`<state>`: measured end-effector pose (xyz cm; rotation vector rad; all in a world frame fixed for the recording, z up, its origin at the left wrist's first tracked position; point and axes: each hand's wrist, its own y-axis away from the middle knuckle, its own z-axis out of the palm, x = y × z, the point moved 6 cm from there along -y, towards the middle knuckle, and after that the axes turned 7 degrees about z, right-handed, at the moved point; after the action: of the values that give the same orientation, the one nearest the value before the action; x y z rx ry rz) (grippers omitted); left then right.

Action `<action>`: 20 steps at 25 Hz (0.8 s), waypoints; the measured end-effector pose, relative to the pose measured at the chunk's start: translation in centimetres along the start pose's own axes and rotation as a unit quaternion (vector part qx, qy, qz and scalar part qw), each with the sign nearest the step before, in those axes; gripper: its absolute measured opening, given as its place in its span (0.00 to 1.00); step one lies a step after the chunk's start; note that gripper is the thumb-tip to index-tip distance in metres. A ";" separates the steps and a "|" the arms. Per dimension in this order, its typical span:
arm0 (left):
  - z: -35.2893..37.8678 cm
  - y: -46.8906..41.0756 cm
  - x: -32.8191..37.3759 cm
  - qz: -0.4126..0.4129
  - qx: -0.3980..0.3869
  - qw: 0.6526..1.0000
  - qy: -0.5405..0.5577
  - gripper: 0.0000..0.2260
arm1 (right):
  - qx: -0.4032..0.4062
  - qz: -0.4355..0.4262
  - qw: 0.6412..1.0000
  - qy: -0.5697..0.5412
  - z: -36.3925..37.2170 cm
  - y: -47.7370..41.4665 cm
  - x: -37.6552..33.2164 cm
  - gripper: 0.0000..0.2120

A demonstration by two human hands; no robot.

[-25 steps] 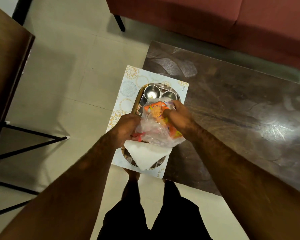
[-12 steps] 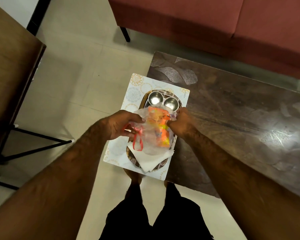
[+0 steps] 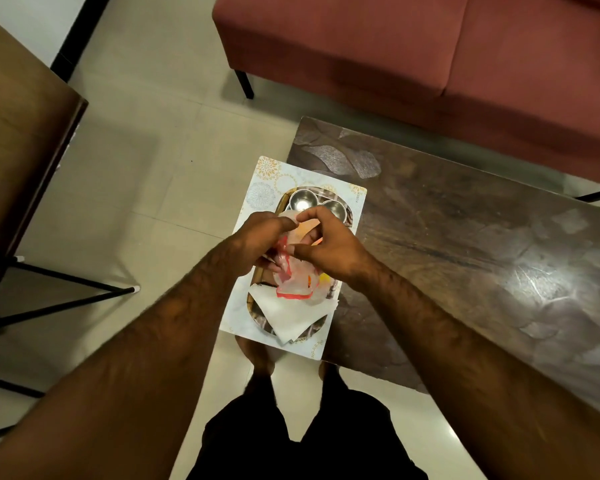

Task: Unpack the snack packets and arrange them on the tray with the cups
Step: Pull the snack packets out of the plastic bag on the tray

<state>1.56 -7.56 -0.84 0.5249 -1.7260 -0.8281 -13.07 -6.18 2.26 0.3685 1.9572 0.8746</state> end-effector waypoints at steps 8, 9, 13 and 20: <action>-1.4 1.4 0.8 0.109 0.005 0.982 -0.157 0.22 | 0.151 0.016 0.986 0.072 -3.0 0.2 1.3 0.06; -2.0 1.9 1.4 0.172 0.048 0.959 -0.222 0.21 | 0.160 0.006 0.983 0.090 -3.3 0.5 1.4 0.05; -1.2 4.4 3.7 0.361 0.090 0.811 -0.451 0.14 | 0.171 -0.018 0.975 0.141 -4.0 1.6 1.3 0.17; 1.7 4.9 3.3 0.351 0.028 0.710 -0.610 0.07 | 0.168 -0.007 0.955 0.246 -3.3 2.2 0.8 0.23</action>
<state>-0.76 -6.24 4.73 -0.8972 -2.8380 -0.5172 -16.46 -5.52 4.34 0.3535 2.5816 0.6597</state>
